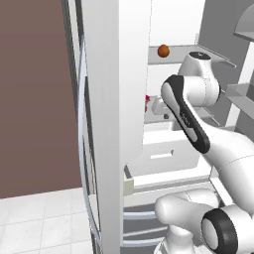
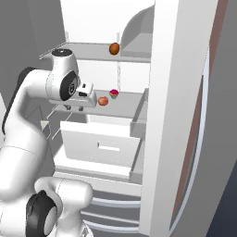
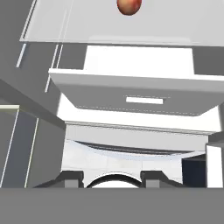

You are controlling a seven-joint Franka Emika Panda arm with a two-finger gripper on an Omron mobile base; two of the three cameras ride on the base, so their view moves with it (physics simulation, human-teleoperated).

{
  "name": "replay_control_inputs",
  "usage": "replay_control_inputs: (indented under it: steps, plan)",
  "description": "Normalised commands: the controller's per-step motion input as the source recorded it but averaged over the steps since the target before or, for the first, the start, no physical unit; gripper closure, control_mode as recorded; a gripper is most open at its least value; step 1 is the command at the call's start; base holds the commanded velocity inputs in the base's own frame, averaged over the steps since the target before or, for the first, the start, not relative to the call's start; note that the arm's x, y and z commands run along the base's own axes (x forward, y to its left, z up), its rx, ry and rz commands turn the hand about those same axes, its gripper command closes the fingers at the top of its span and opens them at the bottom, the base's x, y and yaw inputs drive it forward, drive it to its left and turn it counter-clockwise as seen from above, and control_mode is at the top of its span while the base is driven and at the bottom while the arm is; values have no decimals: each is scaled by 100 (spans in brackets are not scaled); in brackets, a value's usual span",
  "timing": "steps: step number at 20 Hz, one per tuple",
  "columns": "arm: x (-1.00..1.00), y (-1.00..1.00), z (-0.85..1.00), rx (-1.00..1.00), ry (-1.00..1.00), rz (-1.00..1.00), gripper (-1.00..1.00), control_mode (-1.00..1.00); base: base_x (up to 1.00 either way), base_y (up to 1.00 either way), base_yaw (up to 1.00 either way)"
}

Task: Pick up the peach and mango from the fridge and place one fruit on each plate on the dining counter.

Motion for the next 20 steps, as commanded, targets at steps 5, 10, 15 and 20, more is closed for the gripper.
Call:
replay_control_inputs:
  steps: [5,10,15,20]
  plan:
    - [0,0,1,2,-10,0,-100,-100,0,0,0]
    - [5,0,10,0,-20,-1,-100,-100,0,0,0]
    - [49,0,1,0,-6,-6,-100,-100,0,0,0]
    - [81,2,0,0,3,-9,-100,-100,0,0,0]
